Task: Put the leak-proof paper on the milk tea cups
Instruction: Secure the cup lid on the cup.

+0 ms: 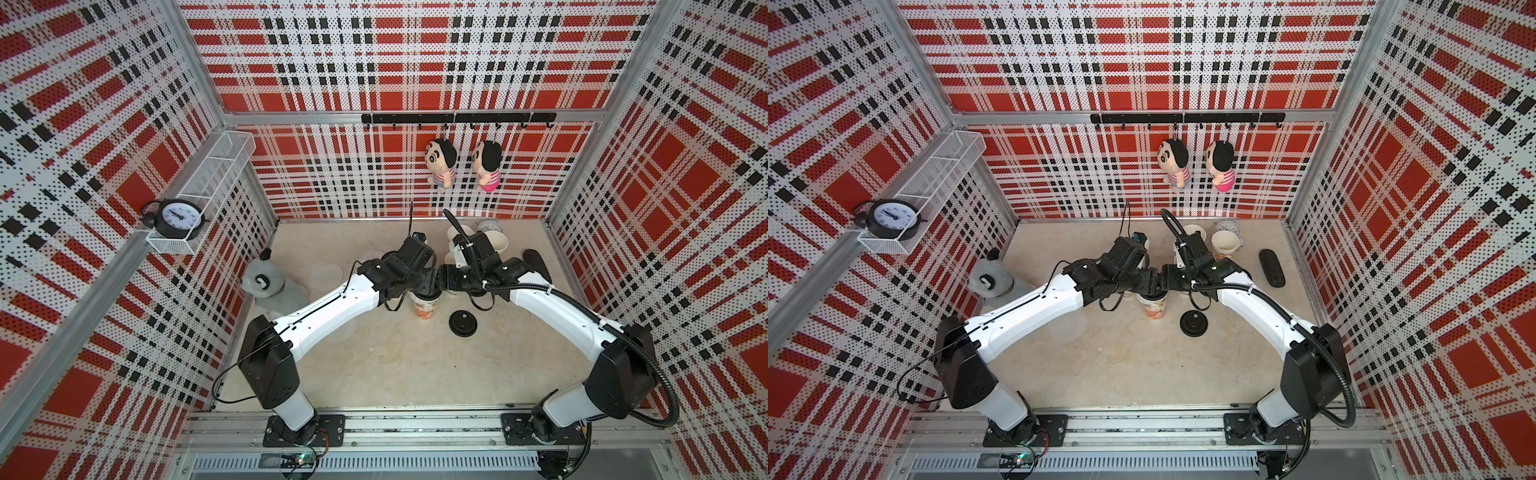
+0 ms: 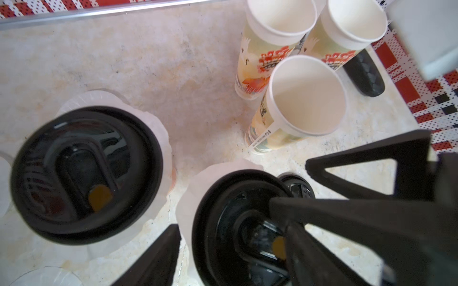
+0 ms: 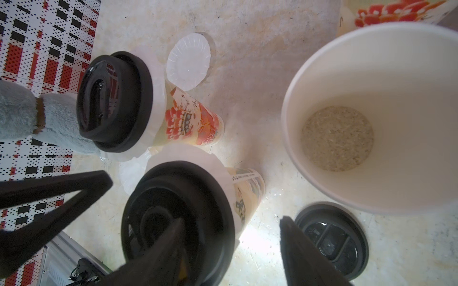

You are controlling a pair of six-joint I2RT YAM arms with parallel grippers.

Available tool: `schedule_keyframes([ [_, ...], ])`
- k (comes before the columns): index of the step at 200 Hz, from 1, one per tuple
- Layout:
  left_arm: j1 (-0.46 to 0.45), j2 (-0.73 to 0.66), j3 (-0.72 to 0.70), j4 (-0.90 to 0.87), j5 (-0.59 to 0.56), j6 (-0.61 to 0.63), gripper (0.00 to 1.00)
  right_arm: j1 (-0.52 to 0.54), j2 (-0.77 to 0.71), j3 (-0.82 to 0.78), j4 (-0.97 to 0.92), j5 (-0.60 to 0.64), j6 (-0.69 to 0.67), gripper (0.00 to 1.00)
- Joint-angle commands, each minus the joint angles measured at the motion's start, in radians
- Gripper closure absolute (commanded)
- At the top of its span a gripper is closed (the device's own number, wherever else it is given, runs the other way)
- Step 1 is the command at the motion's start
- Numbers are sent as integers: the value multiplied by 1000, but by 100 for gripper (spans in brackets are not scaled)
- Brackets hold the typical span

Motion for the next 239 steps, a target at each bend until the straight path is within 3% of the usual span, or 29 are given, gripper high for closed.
schedule_keyframes([
  [1,-5,-43,8,-37,-12,3,30,14,17,-33,-76,29,0,37],
  [13,-6,-69,-11,-38,-14,-12,31,14,17,-35,-76,29,1,37],
  [38,-5,-115,-63,-37,-19,-39,47,14,15,-36,-77,33,0,37],
  [78,-1,-137,-136,-23,-31,-77,60,14,12,-38,-77,34,0,37],
  [124,25,-134,-180,21,-58,-119,65,15,9,-44,-77,33,1,37],
  [239,55,-138,-211,103,3,-122,65,15,16,-54,-72,31,0,37],
])
